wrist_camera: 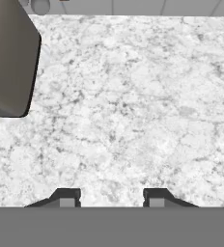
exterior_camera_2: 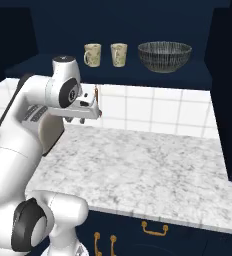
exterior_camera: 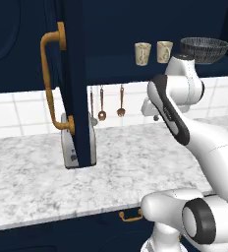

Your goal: Gather all objects into one cabinet and sort the glasses and bowls to opposite sides.

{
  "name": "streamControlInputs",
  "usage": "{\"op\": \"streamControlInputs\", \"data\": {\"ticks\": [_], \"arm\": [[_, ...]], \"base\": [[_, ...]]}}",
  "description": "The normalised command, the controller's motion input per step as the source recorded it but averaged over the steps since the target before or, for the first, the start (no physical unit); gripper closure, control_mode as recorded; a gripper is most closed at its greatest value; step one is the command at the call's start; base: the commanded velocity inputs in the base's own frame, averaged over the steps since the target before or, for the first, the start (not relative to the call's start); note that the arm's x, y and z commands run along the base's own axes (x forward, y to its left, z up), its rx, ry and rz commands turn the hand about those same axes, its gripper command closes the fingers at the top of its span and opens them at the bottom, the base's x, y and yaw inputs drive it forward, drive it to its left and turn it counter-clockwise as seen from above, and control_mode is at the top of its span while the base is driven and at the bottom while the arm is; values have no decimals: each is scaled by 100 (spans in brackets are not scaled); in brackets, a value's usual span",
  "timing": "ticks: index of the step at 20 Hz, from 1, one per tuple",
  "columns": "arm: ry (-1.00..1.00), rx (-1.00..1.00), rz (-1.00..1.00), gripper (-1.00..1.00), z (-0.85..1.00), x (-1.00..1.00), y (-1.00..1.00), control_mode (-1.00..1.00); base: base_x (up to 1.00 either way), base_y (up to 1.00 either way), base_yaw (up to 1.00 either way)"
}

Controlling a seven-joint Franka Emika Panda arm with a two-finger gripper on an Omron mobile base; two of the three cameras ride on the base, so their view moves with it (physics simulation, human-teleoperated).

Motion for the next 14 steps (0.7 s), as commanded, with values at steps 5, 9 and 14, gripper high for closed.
{"op": "streamControlInputs", "data": {"ticks": [5, 9, 14], "arm": [[0, 0, 0, -100, 0, 0, 0, 100], [0, 0, 0, -100, 0, 0, 0, 100], [0, 0, 0, -100, 0, 0, 0, 100]], "base": [[-29, -20, 1], [-56, -60, 9], [-9, -13, 53]]}}
